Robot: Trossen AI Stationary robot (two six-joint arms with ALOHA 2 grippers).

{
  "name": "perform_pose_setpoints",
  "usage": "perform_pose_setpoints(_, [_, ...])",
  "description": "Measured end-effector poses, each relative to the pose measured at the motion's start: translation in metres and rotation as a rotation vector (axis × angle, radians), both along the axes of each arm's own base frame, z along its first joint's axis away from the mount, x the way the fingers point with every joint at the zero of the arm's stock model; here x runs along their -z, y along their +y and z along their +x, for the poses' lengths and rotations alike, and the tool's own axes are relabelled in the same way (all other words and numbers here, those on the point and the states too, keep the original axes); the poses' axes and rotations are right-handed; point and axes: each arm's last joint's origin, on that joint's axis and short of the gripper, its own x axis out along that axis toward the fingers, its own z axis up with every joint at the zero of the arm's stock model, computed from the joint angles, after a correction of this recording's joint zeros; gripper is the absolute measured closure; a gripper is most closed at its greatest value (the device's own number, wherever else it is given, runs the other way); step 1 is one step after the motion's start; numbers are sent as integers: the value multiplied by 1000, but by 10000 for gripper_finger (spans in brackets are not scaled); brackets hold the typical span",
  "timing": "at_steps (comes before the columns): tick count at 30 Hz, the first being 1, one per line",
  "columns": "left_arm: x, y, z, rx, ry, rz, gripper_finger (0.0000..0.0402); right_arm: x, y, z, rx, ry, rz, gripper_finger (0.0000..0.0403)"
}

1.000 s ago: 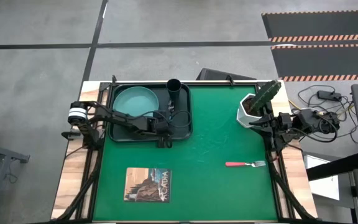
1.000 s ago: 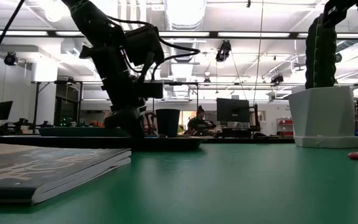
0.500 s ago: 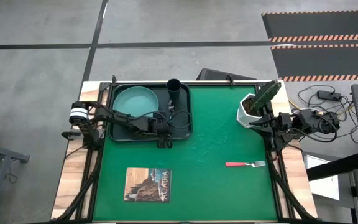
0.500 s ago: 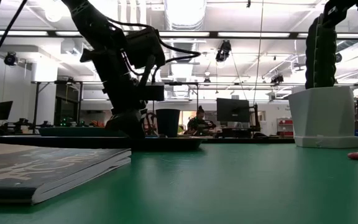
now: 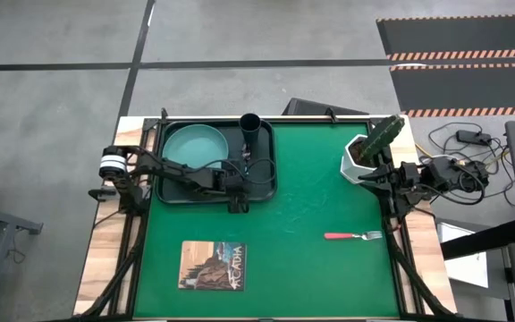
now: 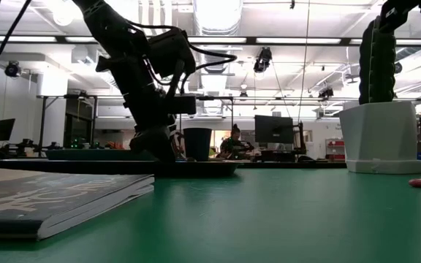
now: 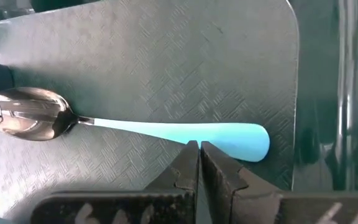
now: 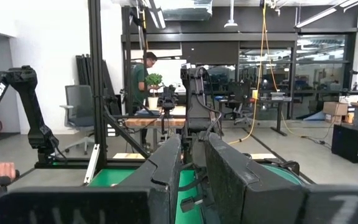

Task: Pick and place plate/cup/fork/spoon on tray
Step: Put the blue spoon on the black tray to the right of the green plate, then put the pink fork on the black tray to the right of the blue spoon

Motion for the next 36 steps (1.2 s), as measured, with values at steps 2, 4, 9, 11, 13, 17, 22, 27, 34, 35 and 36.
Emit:
perform_pose_setpoints(2, [-4,-1,0,2,-11,1,402,0,0,0,0,0,0,339])
perform_pose_setpoints(4, [-11,-3,0,8,-34,2,402,0,0,0,0,0,0,339])
perform_pose_setpoints(9, [-37,-13,-4,42,-125,8,402,0,0,0,0,2,-1,339])
perform_pose_setpoints(11, [-49,-20,-6,63,-180,8,402,0,0,0,0,2,-1,339])
perform_pose_setpoints(13, [-59,-27,-9,87,-239,7,402,0,0,0,1,2,-11,339])
perform_pose_setpoints(17, [-74,-42,-10,137,-371,3,402,1,2,5,-4,28,-27,339])
perform_pose_setpoints(22, [-83,-52,-8,167,-450,-5,402,5,7,24,1,111,-55,339])
perform_pose_setpoints(27, [-86,-54,-11,181,-456,0,402,10,17,60,-7,323,-50,339])
perform_pose_setpoints(34, [-105,-62,-20,278,-485,64,402,13,31,93,8,719,66,339])
perform_pose_setpoints(35, [-109,-63,-22,284,-489,69,402,16,33,96,19,788,93,339])
perform_pose_setpoints(36, [-111,-62,-24,285,-495,71,402,19,35,98,32,859,122,339])
